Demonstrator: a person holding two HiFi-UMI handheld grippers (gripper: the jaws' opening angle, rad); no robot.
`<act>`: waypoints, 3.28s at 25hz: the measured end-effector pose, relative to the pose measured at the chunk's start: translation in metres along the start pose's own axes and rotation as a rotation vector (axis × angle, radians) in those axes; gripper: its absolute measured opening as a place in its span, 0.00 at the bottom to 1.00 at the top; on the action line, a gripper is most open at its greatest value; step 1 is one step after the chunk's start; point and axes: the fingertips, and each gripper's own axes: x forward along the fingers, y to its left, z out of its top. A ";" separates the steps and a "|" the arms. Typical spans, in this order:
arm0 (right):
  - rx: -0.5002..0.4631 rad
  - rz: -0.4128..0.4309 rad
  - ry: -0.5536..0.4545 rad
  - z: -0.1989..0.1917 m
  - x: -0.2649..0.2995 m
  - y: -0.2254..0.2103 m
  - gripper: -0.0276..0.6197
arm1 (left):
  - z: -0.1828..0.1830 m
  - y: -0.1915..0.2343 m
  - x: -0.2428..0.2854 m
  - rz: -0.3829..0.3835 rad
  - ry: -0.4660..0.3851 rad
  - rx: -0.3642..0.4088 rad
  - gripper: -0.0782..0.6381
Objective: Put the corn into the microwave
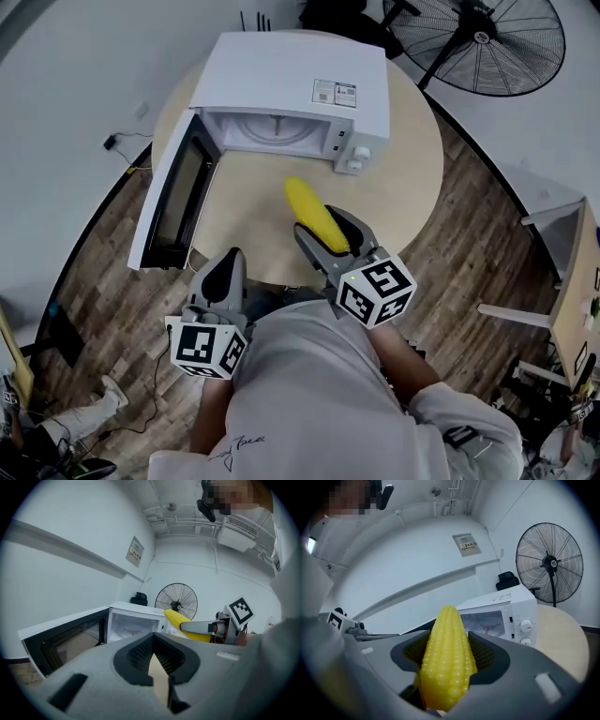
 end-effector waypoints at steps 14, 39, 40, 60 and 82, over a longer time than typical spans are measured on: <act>0.002 -0.041 0.036 -0.013 0.035 -0.026 0.45 | 0.003 0.011 0.017 -0.006 0.016 0.000 0.10; 0.012 -0.100 0.063 -0.019 0.102 -0.054 0.45 | 0.002 0.055 0.032 -0.018 0.069 -0.012 0.10; 0.014 -0.102 0.065 -0.020 0.104 -0.055 0.45 | 0.001 0.055 0.032 -0.018 0.071 -0.014 0.10; 0.032 -0.148 0.112 -0.027 0.143 -0.094 0.45 | -0.011 0.063 0.042 -0.014 0.117 -0.035 0.10; 0.053 -0.208 0.162 -0.040 0.183 -0.132 0.45 | -0.010 0.075 0.053 -0.001 0.144 -0.029 0.10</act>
